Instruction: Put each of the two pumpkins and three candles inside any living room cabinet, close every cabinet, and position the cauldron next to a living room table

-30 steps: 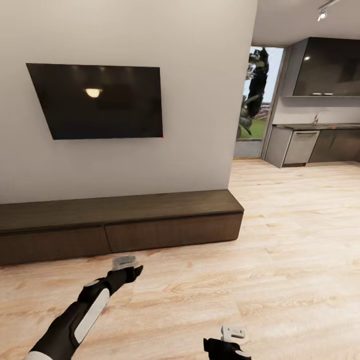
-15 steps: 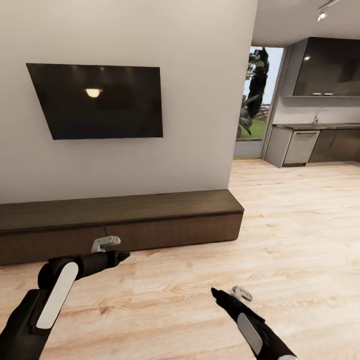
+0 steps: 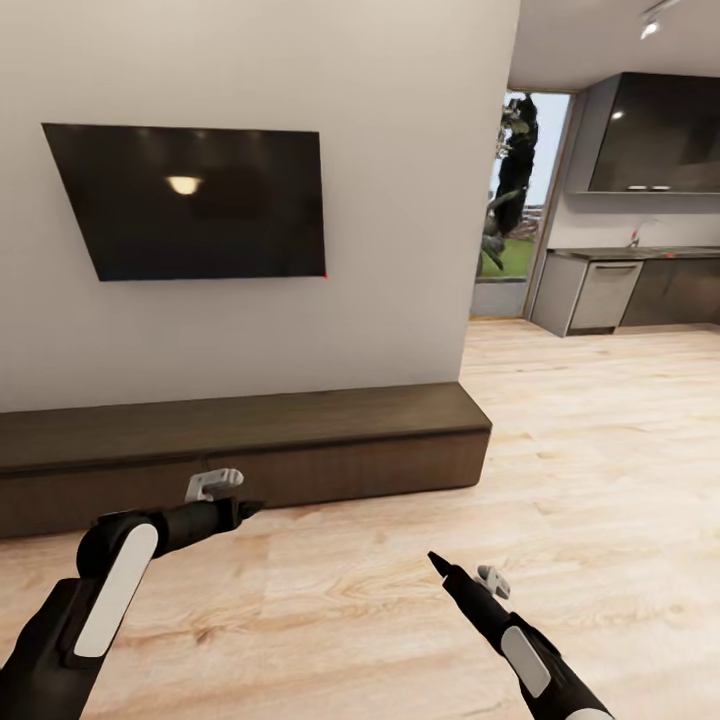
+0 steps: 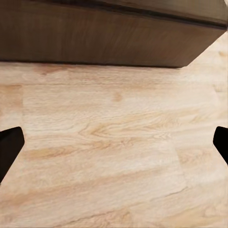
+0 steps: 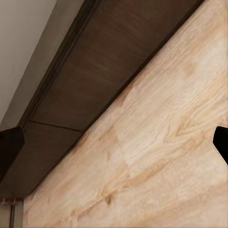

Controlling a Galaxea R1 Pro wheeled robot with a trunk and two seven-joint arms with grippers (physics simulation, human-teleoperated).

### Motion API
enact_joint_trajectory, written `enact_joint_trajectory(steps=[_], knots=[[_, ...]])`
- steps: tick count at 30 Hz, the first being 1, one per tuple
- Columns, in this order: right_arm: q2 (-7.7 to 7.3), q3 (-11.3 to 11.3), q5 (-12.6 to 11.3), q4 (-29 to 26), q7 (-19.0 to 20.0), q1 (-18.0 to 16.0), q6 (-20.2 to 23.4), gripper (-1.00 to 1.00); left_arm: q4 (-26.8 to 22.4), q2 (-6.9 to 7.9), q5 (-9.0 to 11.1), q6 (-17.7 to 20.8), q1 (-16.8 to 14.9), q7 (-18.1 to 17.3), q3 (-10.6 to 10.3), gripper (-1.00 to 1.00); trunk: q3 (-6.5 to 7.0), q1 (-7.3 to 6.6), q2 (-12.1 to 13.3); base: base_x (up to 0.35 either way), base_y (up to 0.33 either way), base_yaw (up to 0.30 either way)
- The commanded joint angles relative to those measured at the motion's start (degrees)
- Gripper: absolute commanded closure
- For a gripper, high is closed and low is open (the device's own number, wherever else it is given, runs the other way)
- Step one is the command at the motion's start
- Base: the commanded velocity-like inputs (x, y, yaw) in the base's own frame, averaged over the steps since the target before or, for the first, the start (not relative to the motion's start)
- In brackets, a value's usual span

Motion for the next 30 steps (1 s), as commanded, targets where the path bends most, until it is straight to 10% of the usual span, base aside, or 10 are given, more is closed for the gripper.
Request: enact_joint_trajectory(steps=[1, 6, 11, 30], knots=[[-0.07, -0.6, -0.68, 1.17, 0.71, -0.03, 0.21, -1.0, -0.07, 0.04, 0.37, 0.04, -0.04, 0.22, -0.78, -1.0, -0.06, 0.02, -0.02, 0.295, 0.092, 0.0], [-0.3, -3.5, -4.03, 3.07, 2.46, 0.03, -0.36, -1.0, -0.04, 0.05, 0.42, -0.11, -0.04, -1.24, -6.09, -1.0, -0.06, 0.02, -0.02, 0.291, 0.125, 0.0], [-0.33, -4.88, -6.05, 3.57, 5.39, 0.05, -0.56, -1.0, 0.07, 0.28, 0.22, 0.32, -0.04, -10.97, -13.06, -1.0, -0.06, 0.02, -0.02, 0.144, 0.042, 0.0], [-0.63, -5.55, -6.77, 7.26, -1.67, -4.61, -0.48, -1.0, 0.06, 1.66, 0.31, 0.88, -0.1, -20.89, -14.29, -1.0, -0.06, 0.02, -0.02, 0.163, 0.091, 0.0]])
